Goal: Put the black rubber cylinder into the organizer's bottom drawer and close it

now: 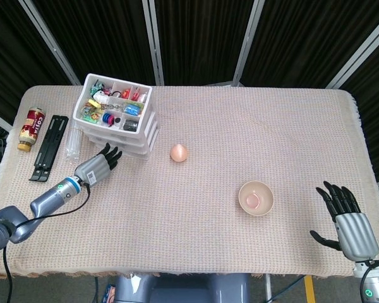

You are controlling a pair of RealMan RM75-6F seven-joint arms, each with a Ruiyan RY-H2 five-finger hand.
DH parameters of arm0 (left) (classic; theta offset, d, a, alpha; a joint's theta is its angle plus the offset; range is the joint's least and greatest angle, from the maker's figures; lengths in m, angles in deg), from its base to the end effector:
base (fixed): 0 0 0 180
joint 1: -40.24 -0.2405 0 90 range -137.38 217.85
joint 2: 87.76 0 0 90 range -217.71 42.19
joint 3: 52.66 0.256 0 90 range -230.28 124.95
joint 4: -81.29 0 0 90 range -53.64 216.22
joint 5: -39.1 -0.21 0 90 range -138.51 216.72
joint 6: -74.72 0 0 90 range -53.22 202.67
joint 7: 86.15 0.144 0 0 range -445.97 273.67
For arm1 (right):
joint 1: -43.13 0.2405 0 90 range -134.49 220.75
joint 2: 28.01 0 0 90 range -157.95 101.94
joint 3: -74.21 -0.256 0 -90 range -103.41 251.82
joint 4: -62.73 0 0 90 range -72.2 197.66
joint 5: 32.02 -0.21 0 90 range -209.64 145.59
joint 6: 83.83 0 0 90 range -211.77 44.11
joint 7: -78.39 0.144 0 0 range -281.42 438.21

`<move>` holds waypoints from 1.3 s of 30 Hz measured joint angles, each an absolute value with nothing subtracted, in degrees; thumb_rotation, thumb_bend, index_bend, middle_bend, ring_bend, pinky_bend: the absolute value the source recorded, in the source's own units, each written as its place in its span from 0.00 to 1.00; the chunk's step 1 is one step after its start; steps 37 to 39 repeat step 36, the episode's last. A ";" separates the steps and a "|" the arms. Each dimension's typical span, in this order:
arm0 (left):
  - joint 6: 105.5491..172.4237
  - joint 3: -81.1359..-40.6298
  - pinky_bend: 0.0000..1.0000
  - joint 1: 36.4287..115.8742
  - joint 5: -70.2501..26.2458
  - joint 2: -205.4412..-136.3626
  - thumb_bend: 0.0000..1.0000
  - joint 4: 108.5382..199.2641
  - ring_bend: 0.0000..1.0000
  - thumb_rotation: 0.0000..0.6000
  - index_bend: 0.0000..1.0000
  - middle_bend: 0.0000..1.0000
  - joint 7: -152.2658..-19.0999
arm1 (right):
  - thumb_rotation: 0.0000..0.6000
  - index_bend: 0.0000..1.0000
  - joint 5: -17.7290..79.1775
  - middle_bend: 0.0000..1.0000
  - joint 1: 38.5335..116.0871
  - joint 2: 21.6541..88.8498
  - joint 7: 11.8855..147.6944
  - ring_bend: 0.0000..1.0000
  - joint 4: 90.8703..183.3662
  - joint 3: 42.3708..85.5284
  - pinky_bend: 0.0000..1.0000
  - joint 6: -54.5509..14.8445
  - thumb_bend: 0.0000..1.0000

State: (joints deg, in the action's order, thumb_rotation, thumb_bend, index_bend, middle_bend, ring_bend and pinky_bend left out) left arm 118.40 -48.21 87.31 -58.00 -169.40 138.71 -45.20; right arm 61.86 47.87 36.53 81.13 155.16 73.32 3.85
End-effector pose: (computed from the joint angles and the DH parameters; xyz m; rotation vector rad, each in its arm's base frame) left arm -0.2504 0.3828 0.0256 -2.2400 0.4390 -0.0473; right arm -0.2925 -0.1716 0.1501 1.4784 -0.8864 1.0262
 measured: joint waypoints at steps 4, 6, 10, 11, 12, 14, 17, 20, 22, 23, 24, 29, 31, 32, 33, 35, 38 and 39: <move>121.00 -47.22 0.07 86.32 -58.90 -167.36 0.35 141.70 0.00 1.00 0.14 0.00 -45.56 | 1.00 0.09 61.98 0.00 47.85 36.53 81.14 0.00 155.12 73.36 0.00 3.93 0.07; 123.06 -46.93 0.07 85.33 -59.06 -166.07 0.35 143.61 0.00 1.00 0.14 0.00 -45.97 | 1.00 0.09 62.02 0.00 47.82 36.53 81.04 0.00 155.12 73.34 0.00 4.05 0.07; 128.46 -46.92 0.07 82.64 -58.80 -163.58 0.35 147.66 0.00 1.00 0.13 0.00 -46.89 | 1.00 0.09 62.01 0.00 47.81 36.57 80.83 0.00 155.12 73.30 0.00 4.09 0.07; 130.05 -47.01 0.07 81.79 -58.58 -162.98 0.34 148.83 0.00 1.00 0.12 0.00 -47.09 | 1.00 0.09 62.01 0.00 47.81 36.59 80.77 0.00 155.13 73.29 0.00 4.10 0.07; 132.34 -47.20 0.06 80.53 -58.19 -162.17 0.33 150.58 0.00 1.00 0.12 0.00 -47.38 | 1.00 0.09 62.03 0.00 47.81 36.62 80.68 0.00 155.13 73.29 0.00 4.10 0.07; 135.97 -47.55 0.04 78.43 -57.43 -160.97 0.30 153.51 0.00 1.00 0.10 0.00 -47.93 | 1.00 0.09 62.06 0.00 47.81 36.65 80.56 0.00 155.13 73.29 0.00 4.11 0.07; 142.56 -48.20 0.01 74.23 -55.55 -159.12 0.21 159.48 0.00 1.00 0.07 0.00 -49.38 | 1.00 0.09 62.09 0.00 47.80 36.69 80.31 0.00 155.16 73.27 0.00 4.17 0.07; 149.08 -48.68 0.00 69.61 -53.33 -157.30 0.09 166.57 0.00 1.00 0.01 0.00 -51.20 | 1.00 0.09 62.07 0.00 47.77 36.74 80.15 0.00 155.20 73.24 0.00 4.22 0.07; 152.99 -48.85 0.00 66.23 -51.63 -156.07 0.05 171.56 0.00 1.00 0.00 0.00 -52.50 | 1.00 0.09 62.06 0.00 47.77 36.76 80.07 0.00 155.20 73.20 0.00 4.29 0.07; 154.86 -48.84 0.00 64.30 -50.66 -155.36 0.05 174.29 0.00 1.00 0.00 0.00 -53.17 | 1.00 0.09 62.03 0.00 47.76 36.77 80.05 0.00 155.19 73.18 0.00 4.29 0.07; 156.06 -48.79 0.00 62.85 -49.95 -154.83 0.05 176.19 0.00 1.00 0.00 0.00 -53.67 | 1.00 0.09 62.02 0.00 47.76 36.78 80.02 0.00 155.18 73.18 0.00 4.29 0.07; 161.27 -47.49 0.00 56.15 -47.66 -152.76 0.04 181.88 0.00 1.00 0.00 0.00 -56.35 | 1.00 0.08 61.65 0.00 47.75 36.80 79.50 0.00 155.22 73.15 0.00 4.02 0.07; 163.45 -46.57 0.00 53.84 -47.92 -152.59 0.04 182.04 0.00 1.00 0.00 0.00 -57.11 | 1.00 0.08 61.47 0.00 47.76 36.77 79.17 0.00 155.41 73.15 0.00 3.81 0.07; 164.33 -46.22 0.00 52.92 -48.14 -152.62 0.04 181.87 0.00 1.00 0.00 0.00 -57.49 | 1.00 0.08 61.47 0.00 47.78 36.76 79.08 0.00 155.49 73.15 0.00 3.78 0.07; 165.30 -45.79 0.00 51.81 -48.42 -152.70 0.04 181.44 0.00 1.00 0.00 0.00 -57.99 | 1.00 0.08 61.53 0.00 47.80 36.76 79.01 0.00 155.53 73.13 0.00 3.79 0.07; 166.03 -45.31 0.00 50.53 -48.70 -152.79 0.04 180.42 0.00 1.00 0.00 0.00 -58.63 | 1.00 0.08 61.65 0.00 47.84 36.78 78.95 0.00 155.55 73.13 0.00 3.81 0.07; 166.24 -45.18 0.00 49.98 -48.77 -152.81 0.04 179.66 0.00 1.00 0.00 0.00 -59.10 | 1.00 0.08 61.73 0.00 47.86 36.81 78.90 0.00 155.54 73.14 0.00 3.81 0.07; 166.24 -45.18 0.00 49.98 -48.77 -152.81 0.04 179.66 0.00 1.00 0.00 0.00 -59.10 | 1.00 0.08 61.73 0.00 47.86 36.81 78.90 0.00 155.54 73.14 0.00 3.81 0.07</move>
